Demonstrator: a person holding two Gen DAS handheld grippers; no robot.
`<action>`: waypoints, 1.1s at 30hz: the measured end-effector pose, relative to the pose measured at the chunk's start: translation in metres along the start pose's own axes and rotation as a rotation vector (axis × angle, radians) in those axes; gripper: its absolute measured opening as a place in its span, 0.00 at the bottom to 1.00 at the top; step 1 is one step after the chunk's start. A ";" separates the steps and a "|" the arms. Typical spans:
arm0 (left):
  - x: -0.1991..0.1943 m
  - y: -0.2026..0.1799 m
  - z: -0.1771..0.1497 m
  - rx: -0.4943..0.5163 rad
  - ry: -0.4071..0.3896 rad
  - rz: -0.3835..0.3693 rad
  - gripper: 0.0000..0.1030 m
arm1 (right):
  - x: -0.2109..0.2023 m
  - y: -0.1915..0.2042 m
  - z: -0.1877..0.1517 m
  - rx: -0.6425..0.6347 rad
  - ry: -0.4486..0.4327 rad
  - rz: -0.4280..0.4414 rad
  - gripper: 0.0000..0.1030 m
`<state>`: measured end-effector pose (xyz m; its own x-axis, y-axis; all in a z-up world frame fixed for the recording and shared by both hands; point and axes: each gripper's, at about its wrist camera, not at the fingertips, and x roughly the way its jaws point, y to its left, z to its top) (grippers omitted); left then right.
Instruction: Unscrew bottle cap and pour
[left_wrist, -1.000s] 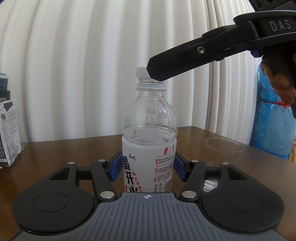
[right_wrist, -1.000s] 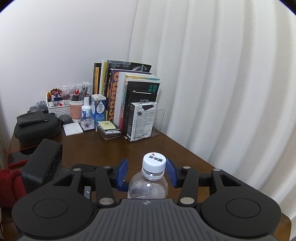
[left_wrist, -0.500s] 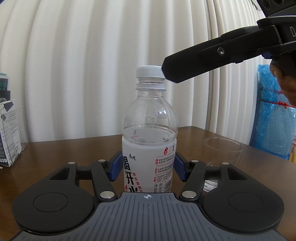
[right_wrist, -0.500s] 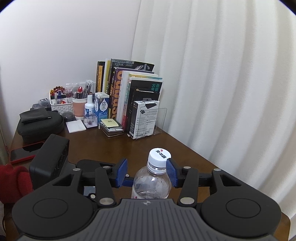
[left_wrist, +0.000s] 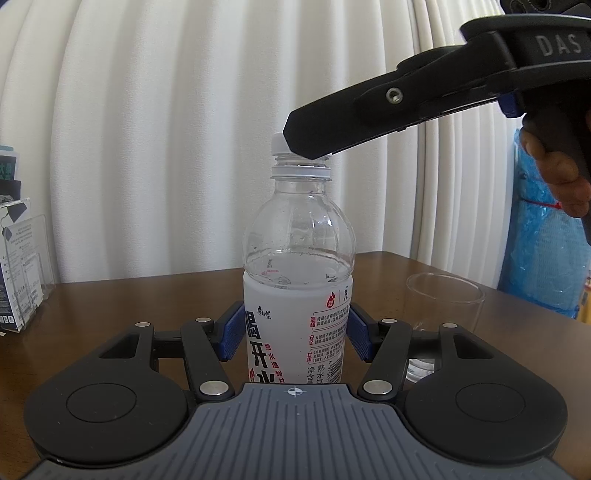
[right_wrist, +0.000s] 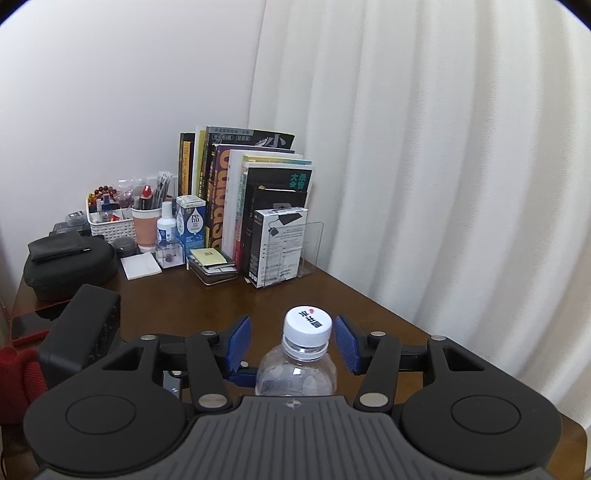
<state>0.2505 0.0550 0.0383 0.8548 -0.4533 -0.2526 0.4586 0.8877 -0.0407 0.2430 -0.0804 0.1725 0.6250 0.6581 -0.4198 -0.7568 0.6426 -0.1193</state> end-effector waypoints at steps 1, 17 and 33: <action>0.000 0.000 0.000 0.001 0.000 0.001 0.56 | -0.001 0.001 0.000 -0.003 -0.001 -0.003 0.52; -0.001 -0.005 0.000 0.004 -0.002 0.002 0.56 | -0.014 0.014 -0.004 -0.013 -0.011 0.003 0.53; -0.002 -0.003 0.000 0.004 -0.002 0.003 0.56 | -0.002 0.005 -0.006 0.028 -0.007 -0.003 0.56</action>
<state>0.2476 0.0527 0.0391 0.8565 -0.4511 -0.2508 0.4574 0.8885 -0.0360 0.2362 -0.0809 0.1673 0.6284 0.6589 -0.4134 -0.7496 0.6549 -0.0956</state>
